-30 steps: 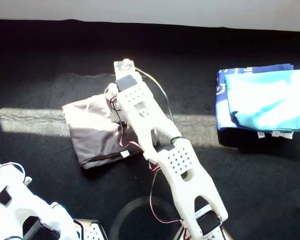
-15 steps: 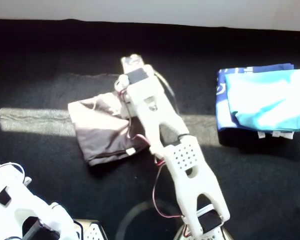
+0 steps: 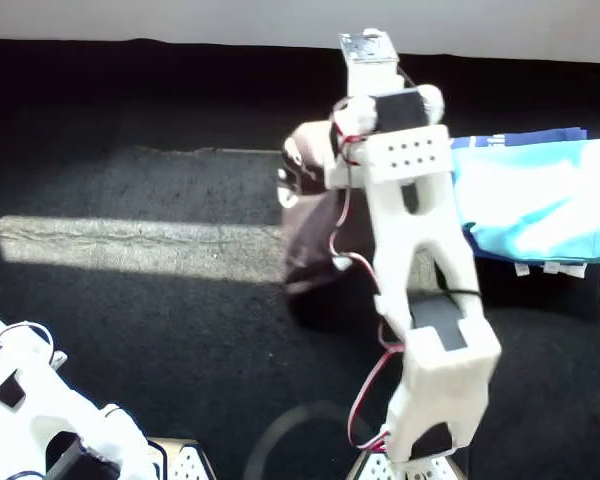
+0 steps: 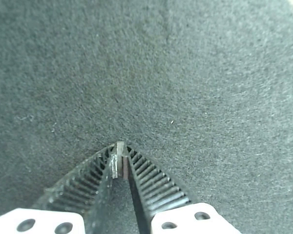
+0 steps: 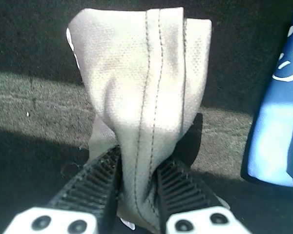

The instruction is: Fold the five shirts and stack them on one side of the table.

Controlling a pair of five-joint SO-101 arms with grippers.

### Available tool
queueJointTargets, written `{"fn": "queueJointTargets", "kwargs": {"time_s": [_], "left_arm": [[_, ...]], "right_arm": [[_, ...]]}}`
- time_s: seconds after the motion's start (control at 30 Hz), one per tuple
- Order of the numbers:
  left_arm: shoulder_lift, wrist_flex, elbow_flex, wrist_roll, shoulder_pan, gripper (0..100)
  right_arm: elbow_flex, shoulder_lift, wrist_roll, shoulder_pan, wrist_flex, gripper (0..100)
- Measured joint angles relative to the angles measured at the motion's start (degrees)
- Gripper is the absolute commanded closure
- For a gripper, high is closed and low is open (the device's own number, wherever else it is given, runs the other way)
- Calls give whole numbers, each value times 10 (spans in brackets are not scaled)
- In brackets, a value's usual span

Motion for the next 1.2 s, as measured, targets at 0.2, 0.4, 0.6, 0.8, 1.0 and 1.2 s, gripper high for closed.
{"fn": "queueJointTargets", "kwargs": {"time_s": [0.2,0.4,0.6,0.8,1.0,1.2], "left_arm": [[0,0,0,0,0,990],[0,0,0,0,0,990],[0,0,0,0,0,990],[0,0,0,0,0,990],[0,0,0,0,0,990],[0,0,0,0,0,990]], "right_arm": [[76,-169,101,57,0,992],[78,-228,179,161,0,992],[84,-228,233,266,-57,992],[85,-227,275,314,-102,992],[85,-168,292,356,-145,992],[85,-60,322,407,-227,992]]}}
